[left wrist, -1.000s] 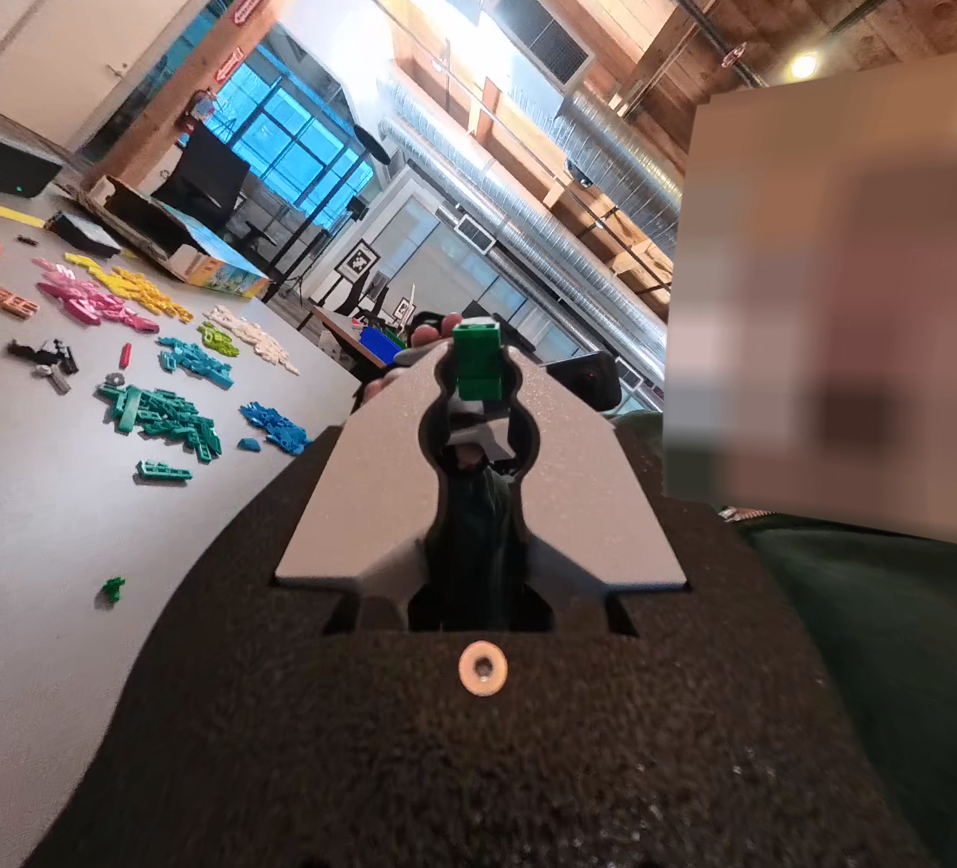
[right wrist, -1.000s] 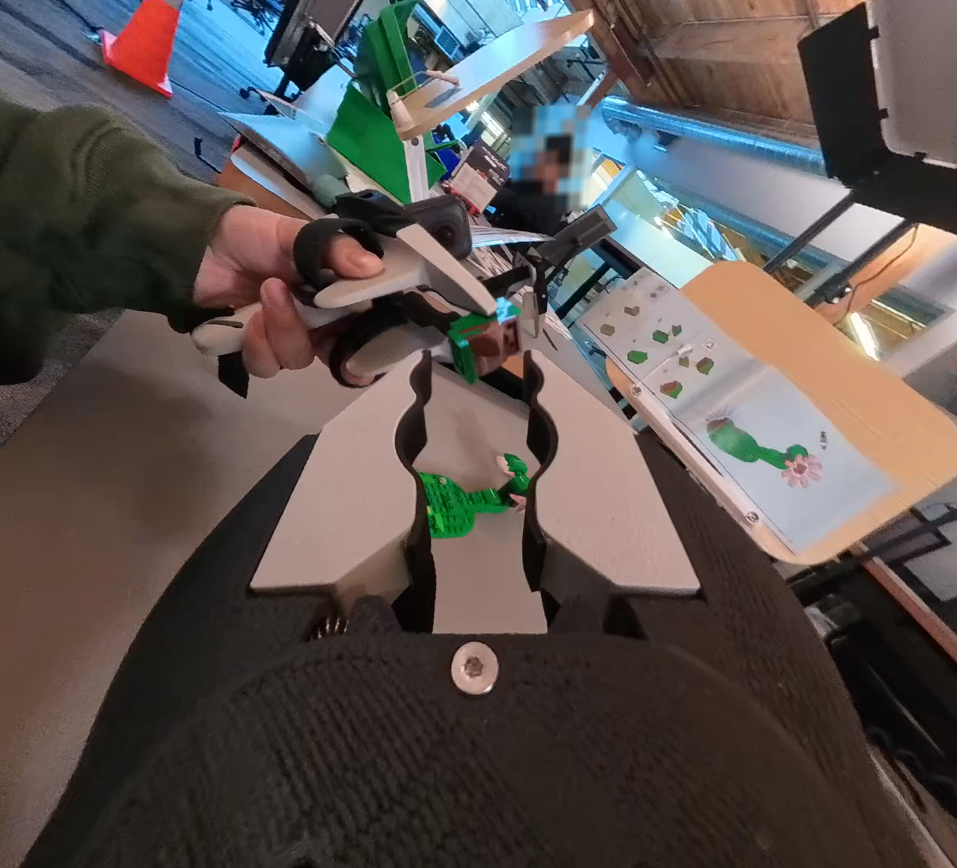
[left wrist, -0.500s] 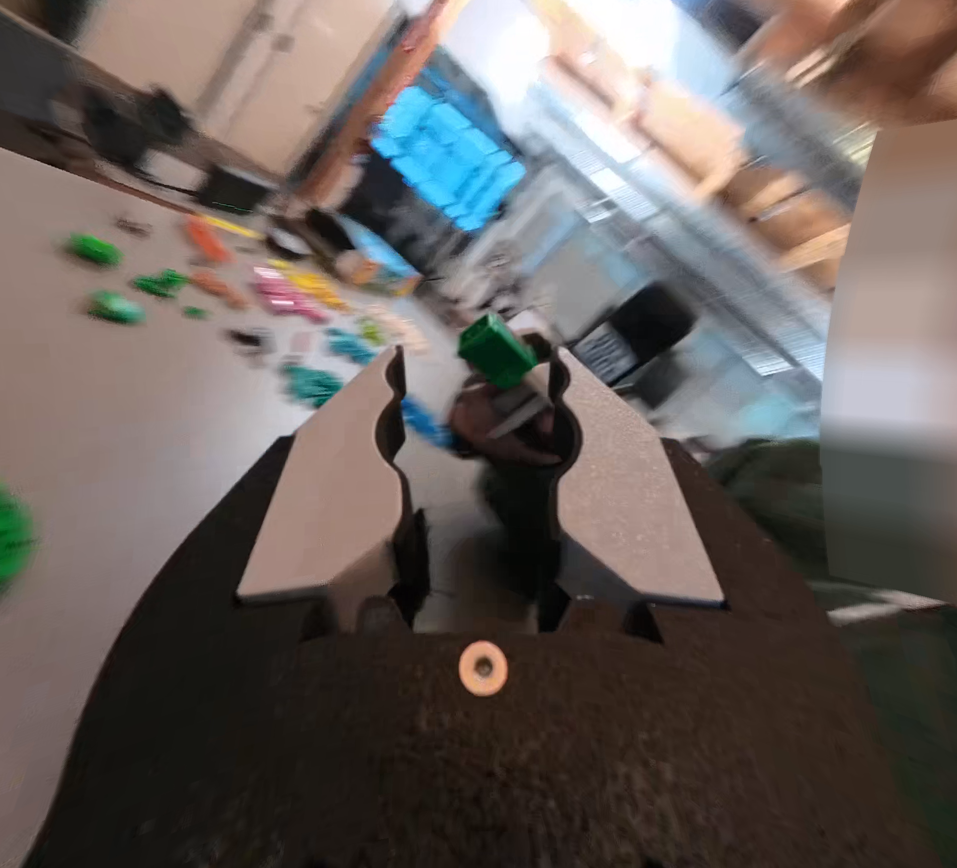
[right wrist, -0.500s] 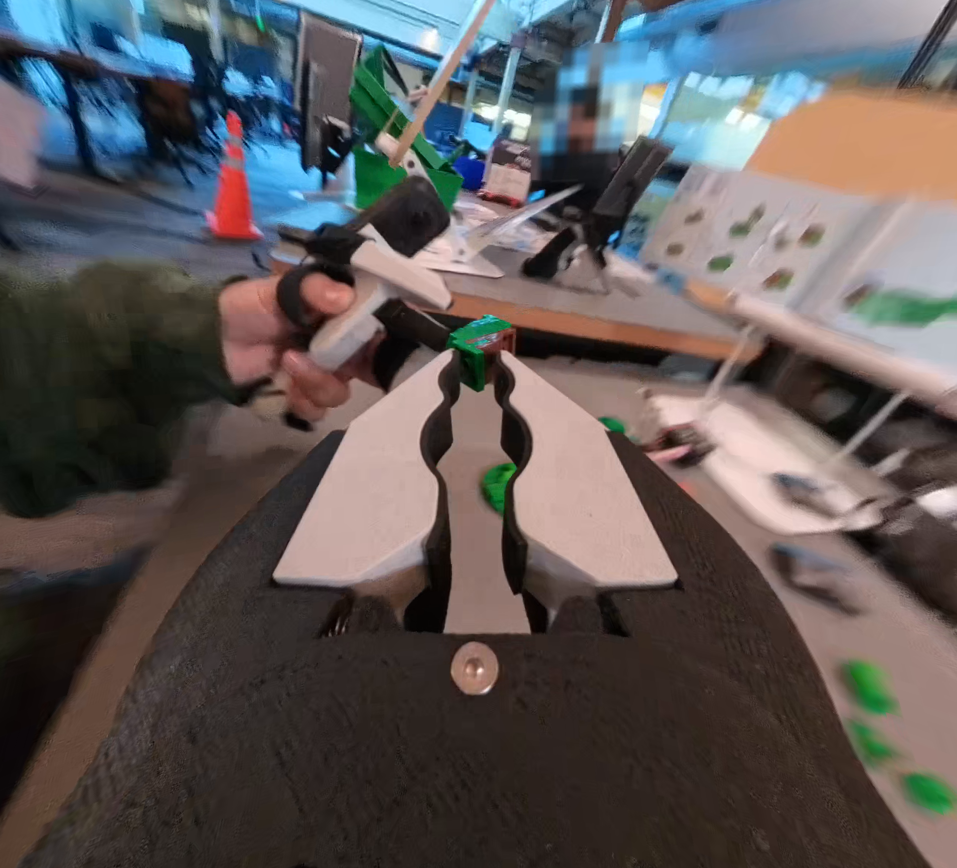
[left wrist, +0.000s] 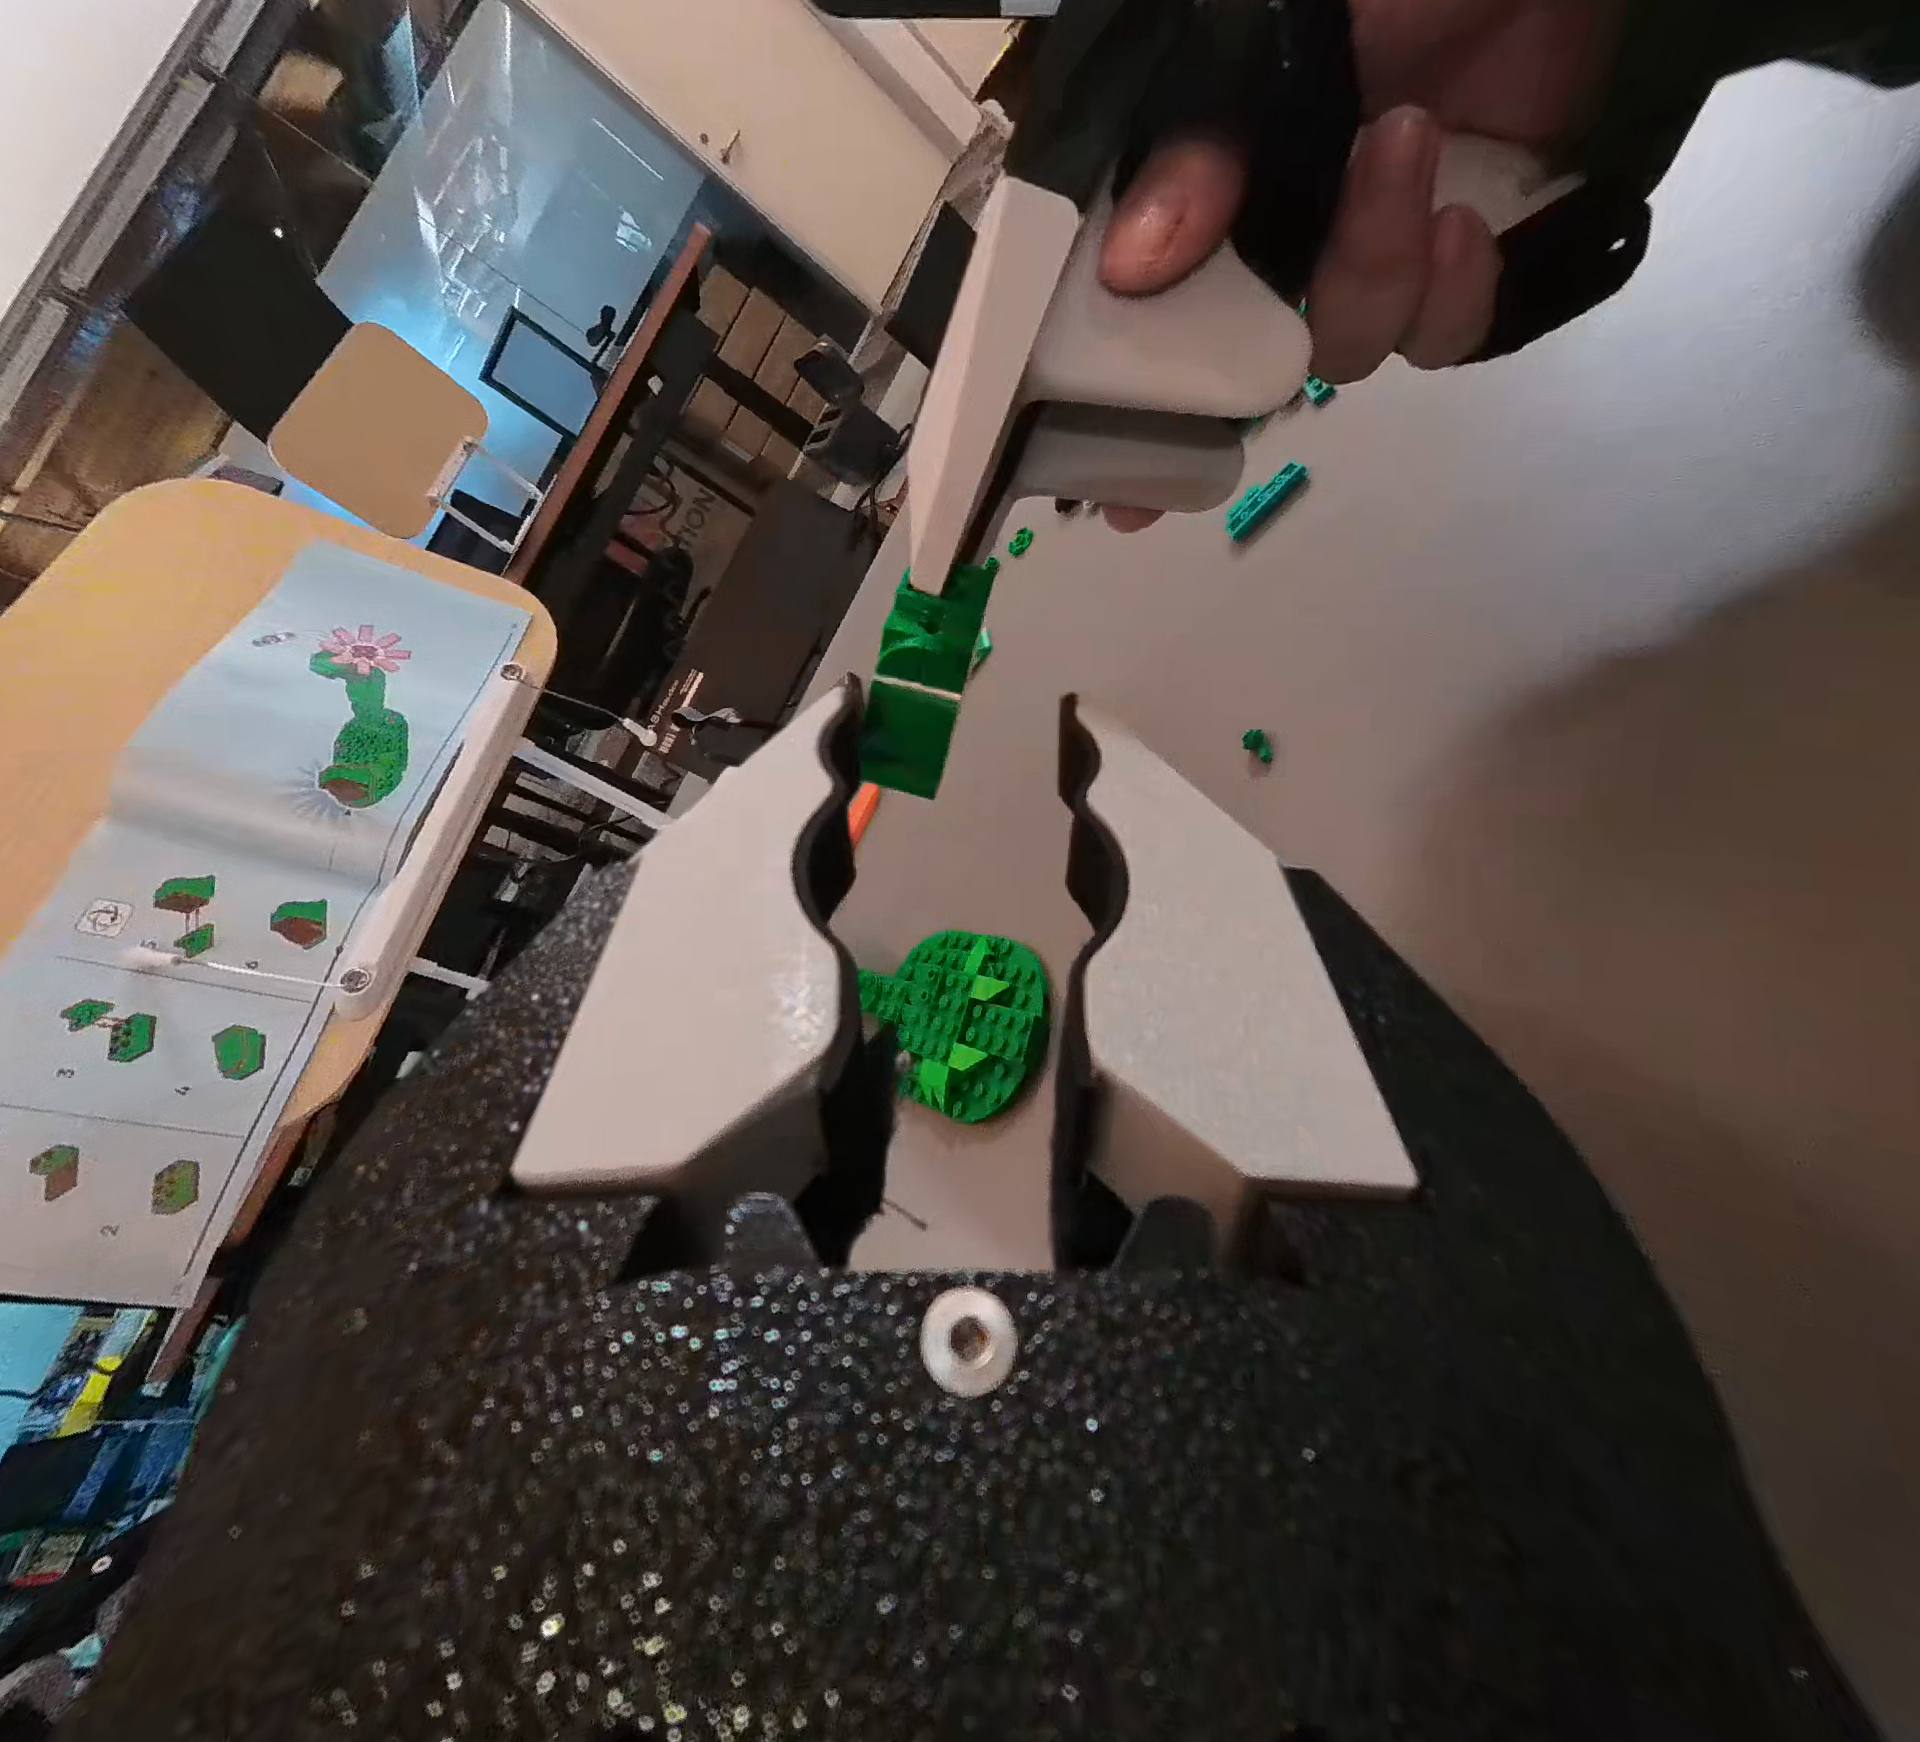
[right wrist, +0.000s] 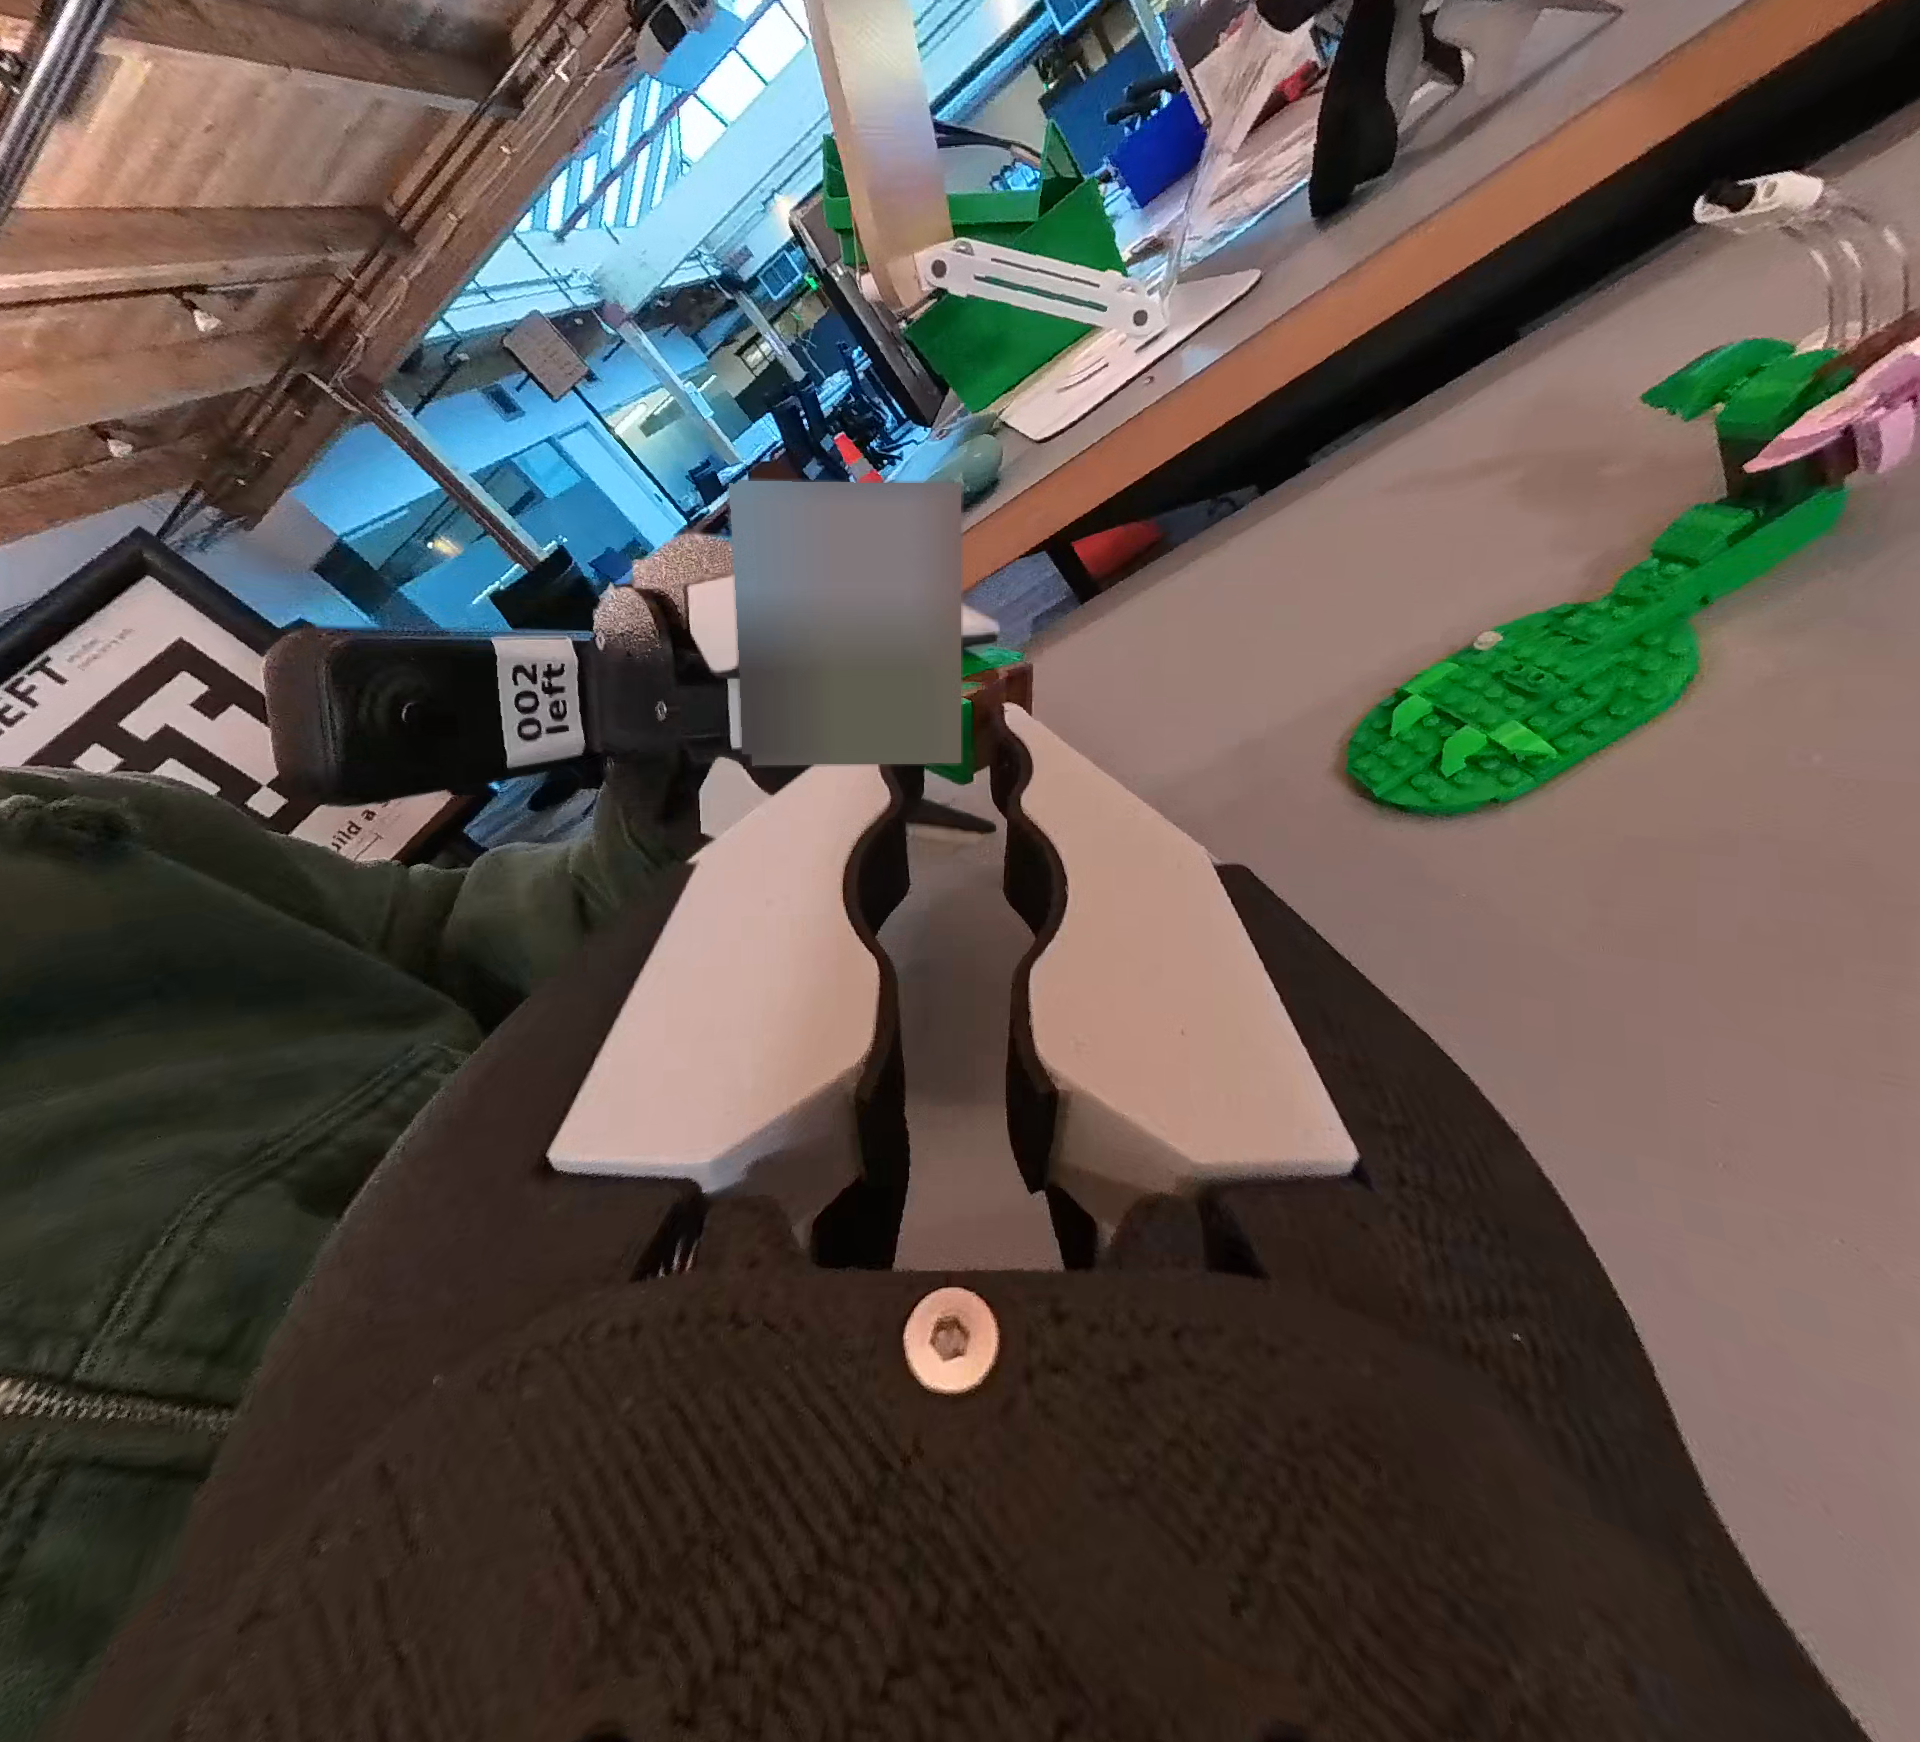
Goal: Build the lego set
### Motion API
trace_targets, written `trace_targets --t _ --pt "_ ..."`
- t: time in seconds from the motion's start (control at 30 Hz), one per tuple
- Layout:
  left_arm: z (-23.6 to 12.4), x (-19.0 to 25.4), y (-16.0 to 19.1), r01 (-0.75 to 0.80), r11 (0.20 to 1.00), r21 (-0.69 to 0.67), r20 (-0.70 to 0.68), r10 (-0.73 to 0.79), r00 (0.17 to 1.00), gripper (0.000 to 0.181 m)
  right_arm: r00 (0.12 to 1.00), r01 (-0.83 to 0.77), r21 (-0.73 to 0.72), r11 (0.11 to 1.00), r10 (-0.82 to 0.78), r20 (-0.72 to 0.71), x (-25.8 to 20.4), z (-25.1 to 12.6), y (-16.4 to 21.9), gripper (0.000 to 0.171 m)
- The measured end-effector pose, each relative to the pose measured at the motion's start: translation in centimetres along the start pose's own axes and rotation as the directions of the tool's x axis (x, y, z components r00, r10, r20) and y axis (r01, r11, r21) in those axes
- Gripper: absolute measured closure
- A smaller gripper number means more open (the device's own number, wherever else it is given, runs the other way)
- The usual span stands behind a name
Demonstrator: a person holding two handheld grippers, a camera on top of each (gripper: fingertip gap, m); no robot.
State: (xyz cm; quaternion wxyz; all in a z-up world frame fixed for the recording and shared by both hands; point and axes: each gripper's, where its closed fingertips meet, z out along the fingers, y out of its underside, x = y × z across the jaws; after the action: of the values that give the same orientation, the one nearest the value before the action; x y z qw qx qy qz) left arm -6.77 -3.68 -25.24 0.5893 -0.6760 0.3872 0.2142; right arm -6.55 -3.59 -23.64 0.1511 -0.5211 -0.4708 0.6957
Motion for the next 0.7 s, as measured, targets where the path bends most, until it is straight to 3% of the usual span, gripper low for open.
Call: trace_targets --t 0.1,0.27,0.33,0.4,0.47,0.5,0.53,0.6,0.63,0.7 --pt "-0.3 -0.7 0.2 -0.014 1.0 -0.014 0.032 0.014 0.999 0.166 1.0 0.001 -0.012 1.0 -0.001 -0.007 0.1 0.0 0.1 0.161" --pt "-0.2 -0.4 0.3 -0.001 1.0 -0.022 0.016 0.001 1.0 0.159 1.0 -0.006 -0.029 1.0 0.006 -0.006 0.2 0.4 0.3 0.161" --pt "0.0 -0.4 0.5 -0.006 0.999 -0.042 0.019 0.007 1.0 0.167 1.0 0.0 -0.034 0.999 0.0 -0.016 0.2 0.6 0.4 0.161" --pt "0.3 -1.3 1.3 0.066 0.995 -0.075 0.073 -0.06 0.995 0.168 0.998 0.028 0.011 1.0 -0.028 -0.052 0.5 0.6 -0.3 0.157" --pt "0.0 -2.7 1.5 0.271 0.962 -0.013 0.112 -0.268 0.957 0.168 0.996 0.056 0.087 0.995 -0.05 -0.073 0.6 0.0 -1.6 0.146" --pt "-0.3 -3.6 0.9 0.439 0.895 0.074 0.09 -0.445 0.891 0.168 0.996 0.066 0.127 0.99 -0.056 -0.074 0.5 -0.4 -2.2 0.144" --pt "-0.8 -4.5 -0.1 0.622 0.761 0.184 0.008 -0.634 0.773 0.168 0.995 0.072 0.158 0.985 -0.06 -0.075 0.6 -0.9 -2.6 0.143" --pt "-2.7 -7.0 -2.0 0.881 0.335 0.334 -0.27 -0.862 0.43 0.168 0.994 0.084 0.191 0.978 -0.069 -0.087 0.9 -1.5 -2.9 0.144" --pt "-3.7 -8.3 -2.3 0.927 0.122 0.354 -0.401 -0.876 0.268 0.168 0.993 0.091 0.201 0.975 -0.075 -0.088 1.0 -1.7 -2.9 0.144" --pt "-5.5 -10.4 -1.9 0.918 -0.231 0.322 -0.596 -0.803 0.007 0.168 0.992 0.105 0.208 0.973 -0.089 -0.088 1.0 -1.8 -2.6 0.146"
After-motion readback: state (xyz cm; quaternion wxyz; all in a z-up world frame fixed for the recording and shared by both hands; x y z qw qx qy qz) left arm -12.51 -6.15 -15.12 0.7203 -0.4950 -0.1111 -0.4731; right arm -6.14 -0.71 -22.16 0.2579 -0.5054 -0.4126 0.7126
